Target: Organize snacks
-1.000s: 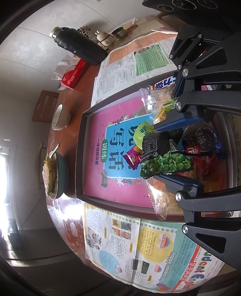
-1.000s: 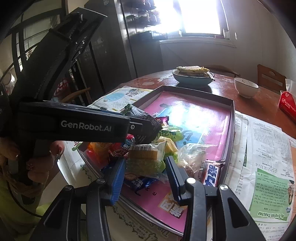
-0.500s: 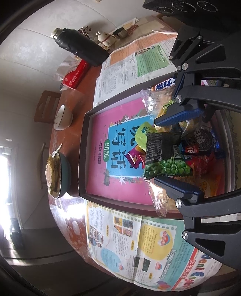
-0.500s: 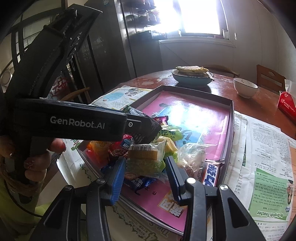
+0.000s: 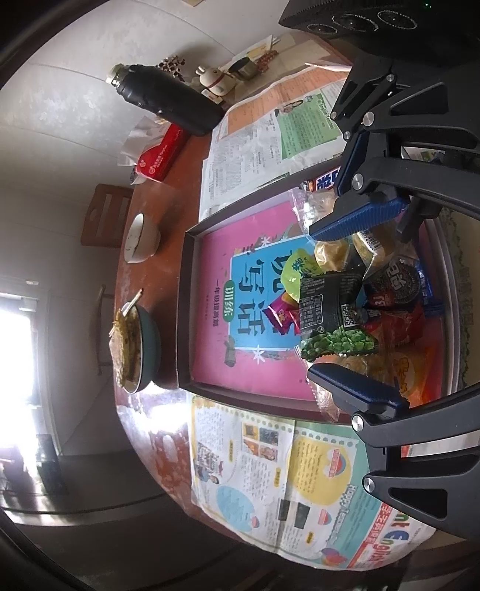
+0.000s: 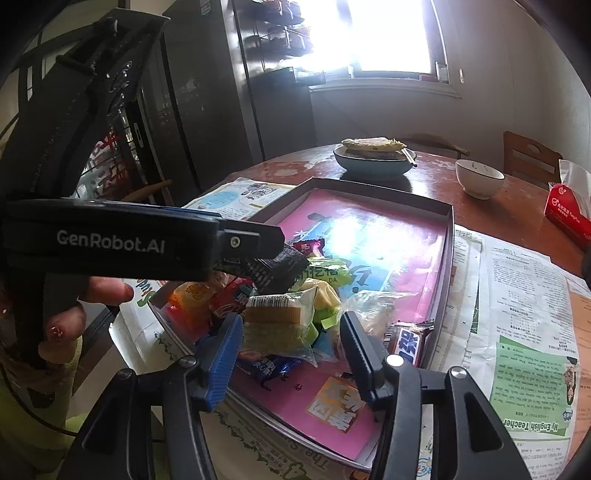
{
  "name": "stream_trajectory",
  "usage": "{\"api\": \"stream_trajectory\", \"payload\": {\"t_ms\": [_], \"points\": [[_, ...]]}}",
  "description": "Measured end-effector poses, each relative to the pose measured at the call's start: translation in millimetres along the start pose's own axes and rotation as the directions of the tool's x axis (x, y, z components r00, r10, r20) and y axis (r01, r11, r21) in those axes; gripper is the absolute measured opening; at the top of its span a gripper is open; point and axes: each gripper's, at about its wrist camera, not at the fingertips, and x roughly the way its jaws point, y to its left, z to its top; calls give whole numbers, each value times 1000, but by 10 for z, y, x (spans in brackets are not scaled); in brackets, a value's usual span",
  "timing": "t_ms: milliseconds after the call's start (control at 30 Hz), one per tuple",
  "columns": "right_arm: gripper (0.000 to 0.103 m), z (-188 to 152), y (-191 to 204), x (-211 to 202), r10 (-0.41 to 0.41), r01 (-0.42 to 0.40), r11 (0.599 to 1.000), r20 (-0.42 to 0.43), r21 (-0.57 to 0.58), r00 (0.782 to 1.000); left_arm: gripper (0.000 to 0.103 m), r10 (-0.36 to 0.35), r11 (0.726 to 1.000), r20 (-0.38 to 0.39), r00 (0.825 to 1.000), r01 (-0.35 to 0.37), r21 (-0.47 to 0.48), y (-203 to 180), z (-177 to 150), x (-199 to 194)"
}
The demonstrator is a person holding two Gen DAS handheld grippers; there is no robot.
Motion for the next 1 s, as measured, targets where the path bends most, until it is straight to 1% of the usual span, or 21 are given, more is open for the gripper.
{"api": "stream_trajectory", "payload": {"t_ms": [167, 233, 333, 467, 567, 667, 900, 1000], "points": [[55, 6, 2, -10, -5, 5, 1000, 4, -2, 1000, 71, 10, 1000, 21, 1000, -9, -9, 16, 1, -65], [58, 5, -2, -24, -9, 9, 1000, 10, 0, 1000, 71, 12, 1000, 26, 1000, -12, -16, 25, 0, -87], [59, 11, -6, -52, -11, 11, 1000, 20, 3, 1000, 71, 16, 999, 40, 999, -14, -30, 36, -3, -138], [62, 20, -10, -115, -17, 16, 1000, 46, 4, 999, 72, 27, 999, 57, 998, -25, -41, 37, -29, -219], [65, 37, -8, -195, -22, 22, 1000, 76, 3, 997, 75, 26, 999, 60, 998, -24, -45, 26, -73, -265], [69, 54, -6, -297, -27, 27, 1000, 110, 2, 994, 76, 28, 998, 68, 997, -24, -53, 26, -116, -319], [84, 80, 27, -632, -48, 52, 999, 196, -16, 979, 76, 57, 997, 96, 994, -51, -65, -38, -278, -460], [87, 64, 17, -751, -65, 69, 998, 218, -10, 974, 76, 61, 997, 108, 992, -55, -58, -85, -382, -514]]}}
